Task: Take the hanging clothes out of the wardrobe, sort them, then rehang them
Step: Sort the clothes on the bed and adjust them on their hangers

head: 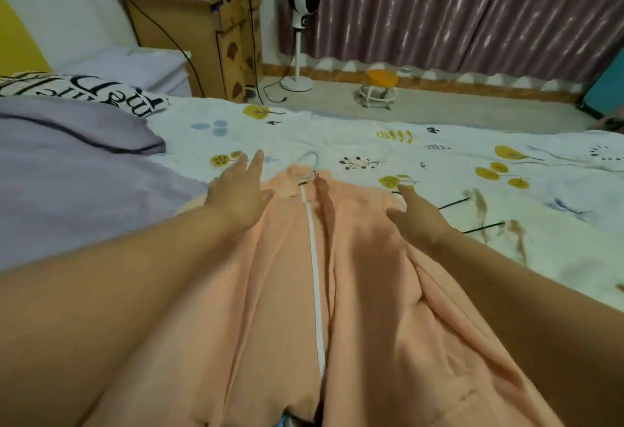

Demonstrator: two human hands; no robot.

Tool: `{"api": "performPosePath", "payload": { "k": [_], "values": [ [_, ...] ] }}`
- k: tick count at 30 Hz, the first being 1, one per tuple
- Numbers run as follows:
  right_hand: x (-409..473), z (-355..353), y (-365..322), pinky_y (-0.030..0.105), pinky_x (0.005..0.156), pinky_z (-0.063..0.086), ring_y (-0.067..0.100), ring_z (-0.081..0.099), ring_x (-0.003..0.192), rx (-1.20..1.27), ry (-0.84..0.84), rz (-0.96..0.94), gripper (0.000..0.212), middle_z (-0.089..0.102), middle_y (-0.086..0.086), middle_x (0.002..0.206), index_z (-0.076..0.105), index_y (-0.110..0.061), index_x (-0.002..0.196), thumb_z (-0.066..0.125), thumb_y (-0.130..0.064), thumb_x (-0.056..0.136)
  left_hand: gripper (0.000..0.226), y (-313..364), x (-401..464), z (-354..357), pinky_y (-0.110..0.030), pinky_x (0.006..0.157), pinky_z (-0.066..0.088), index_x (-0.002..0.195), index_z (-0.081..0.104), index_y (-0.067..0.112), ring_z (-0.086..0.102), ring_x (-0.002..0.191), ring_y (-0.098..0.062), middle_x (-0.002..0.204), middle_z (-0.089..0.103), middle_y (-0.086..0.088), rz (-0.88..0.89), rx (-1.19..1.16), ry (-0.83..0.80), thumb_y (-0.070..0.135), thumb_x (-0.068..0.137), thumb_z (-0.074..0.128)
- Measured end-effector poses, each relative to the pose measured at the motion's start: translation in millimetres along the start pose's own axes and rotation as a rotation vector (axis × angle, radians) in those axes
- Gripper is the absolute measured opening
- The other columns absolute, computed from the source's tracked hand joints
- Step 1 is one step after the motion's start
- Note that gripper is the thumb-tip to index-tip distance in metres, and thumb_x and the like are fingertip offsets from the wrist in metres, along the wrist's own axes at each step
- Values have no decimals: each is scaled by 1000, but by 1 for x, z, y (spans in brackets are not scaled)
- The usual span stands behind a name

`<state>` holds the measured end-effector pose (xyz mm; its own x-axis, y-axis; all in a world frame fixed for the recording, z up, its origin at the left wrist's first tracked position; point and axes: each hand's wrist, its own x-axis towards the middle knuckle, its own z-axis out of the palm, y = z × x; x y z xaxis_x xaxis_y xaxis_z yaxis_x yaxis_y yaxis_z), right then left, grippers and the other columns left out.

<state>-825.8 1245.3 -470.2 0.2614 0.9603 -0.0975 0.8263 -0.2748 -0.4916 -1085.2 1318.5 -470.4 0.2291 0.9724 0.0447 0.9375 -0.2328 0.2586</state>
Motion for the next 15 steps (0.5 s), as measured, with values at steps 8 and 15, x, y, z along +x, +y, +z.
{"api": "performPosePath", "payload": {
  "k": [8, 15],
  "values": [
    [-98, 85, 44, 38, 117, 16, 25, 9, 145, -412, -214, -184, 54, 11, 6, 157, 17, -21, 148, 35, -34, 99, 55, -2, -119, 79, -43, 115, 11, 148, 14, 23, 10, 144, -21, 158, 6, -3, 53, 246, -388, 43, 99, 26],
    [-169, 93, 40, 38, 105, 30, 26, 35, 128, -507, -478, -195, 39, 39, 7, 136, 44, -18, 130, 42, -34, 95, 48, -1, -184, 85, -38, 109, 26, 142, 32, 19, 34, 134, -24, 149, 31, -9, 106, 276, -626, 41, 99, 29]
  ]
}}
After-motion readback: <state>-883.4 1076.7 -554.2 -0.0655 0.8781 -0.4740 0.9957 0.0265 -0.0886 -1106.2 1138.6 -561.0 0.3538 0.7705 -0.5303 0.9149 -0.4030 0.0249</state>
